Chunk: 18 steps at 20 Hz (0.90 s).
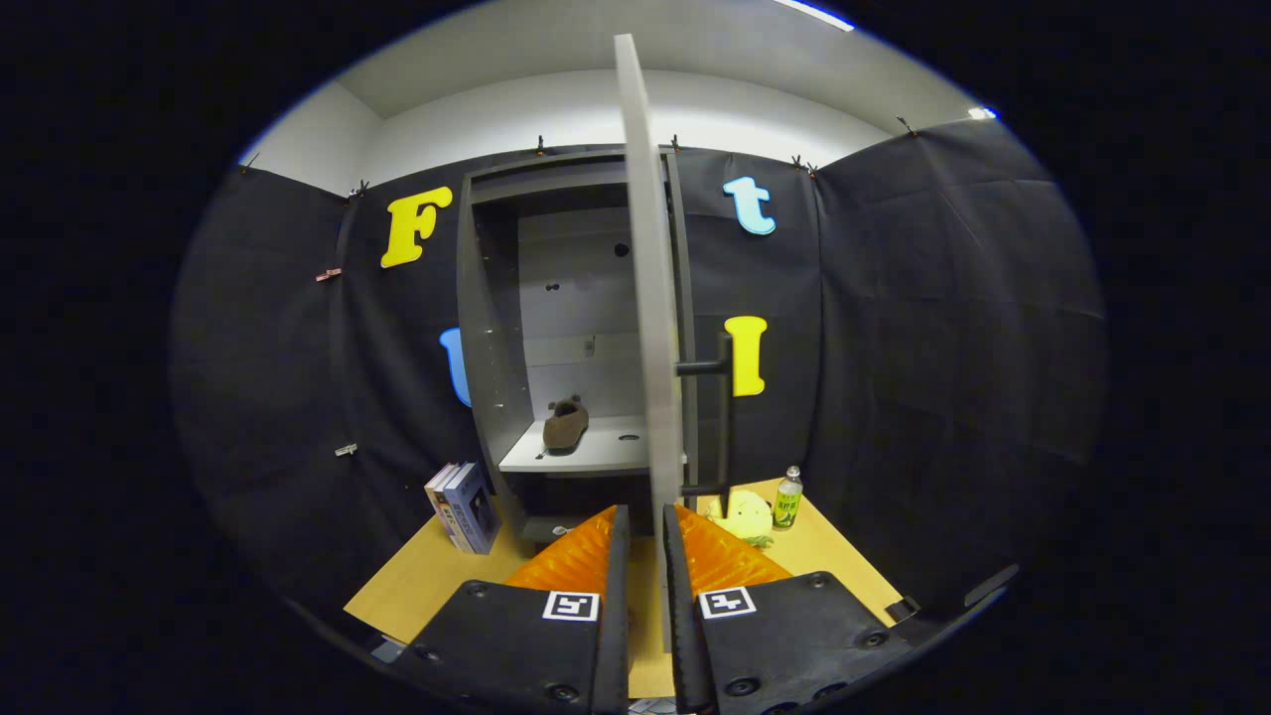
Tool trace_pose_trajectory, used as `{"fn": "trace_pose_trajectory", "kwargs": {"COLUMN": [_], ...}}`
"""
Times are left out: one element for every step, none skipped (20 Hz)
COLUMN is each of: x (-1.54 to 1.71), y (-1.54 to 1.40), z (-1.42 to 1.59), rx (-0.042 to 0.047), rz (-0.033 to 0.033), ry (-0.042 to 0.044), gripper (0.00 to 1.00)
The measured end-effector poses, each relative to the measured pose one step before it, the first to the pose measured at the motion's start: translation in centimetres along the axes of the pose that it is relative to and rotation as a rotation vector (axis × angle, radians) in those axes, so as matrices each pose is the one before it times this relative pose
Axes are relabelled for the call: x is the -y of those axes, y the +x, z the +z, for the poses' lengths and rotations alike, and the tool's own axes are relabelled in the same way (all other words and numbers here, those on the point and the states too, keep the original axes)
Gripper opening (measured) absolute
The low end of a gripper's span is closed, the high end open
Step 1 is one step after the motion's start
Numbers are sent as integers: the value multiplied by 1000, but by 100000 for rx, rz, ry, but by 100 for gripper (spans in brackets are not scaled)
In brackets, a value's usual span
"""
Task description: Open the shoe cabinet door, grab the shoes and put them into the shoe cabinet, then close the shoe cabinet door.
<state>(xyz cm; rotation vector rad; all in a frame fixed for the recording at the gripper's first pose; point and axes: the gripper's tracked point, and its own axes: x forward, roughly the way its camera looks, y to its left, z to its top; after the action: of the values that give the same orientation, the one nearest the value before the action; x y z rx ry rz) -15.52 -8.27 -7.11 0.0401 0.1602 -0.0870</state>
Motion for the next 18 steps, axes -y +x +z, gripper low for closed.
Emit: {"fn": "trace_pose_trajectory", "kwargs": {"x": [-192, -199, -269, -50, -347, -438, -271, -252, -365, -208, -328, -393, -212, -192, -228, -313, -305, -233], "y": [79, 167, 458, 255, 202, 445, 571, 640, 737, 807, 1039, 1019, 1079, 1180, 1159, 1130, 1223, 1283], "z": [-846, -954, -1025, -906, -1058, -1164, -1324, -1612, -1880, -1934, -1754, -1936, -1557, -1450, -1315, -1277, -1134, -1011], "rx": [-1898, -2341, -2491, -2517, -2206, -1970, -2828, -3743, -4271, -4627, -4852, -5236, -4266, -3864, -3565, -3304, -3300, -2801], "rz": [884, 746, 848, 769, 743, 909, 1037, 205, 395, 69, 537, 368, 264, -53, -275, -291, -201, -254], "ry": [531, 209, -42, 48, -203, -351, -570, -629, -221, 126, 480, 634, 422, -150, -488, -527, -338, 113], "gripper": [22, 22, 22, 22, 22, 22, 22, 22, 22, 22, 22, 22, 22, 22, 22, 22, 23, 22]}}
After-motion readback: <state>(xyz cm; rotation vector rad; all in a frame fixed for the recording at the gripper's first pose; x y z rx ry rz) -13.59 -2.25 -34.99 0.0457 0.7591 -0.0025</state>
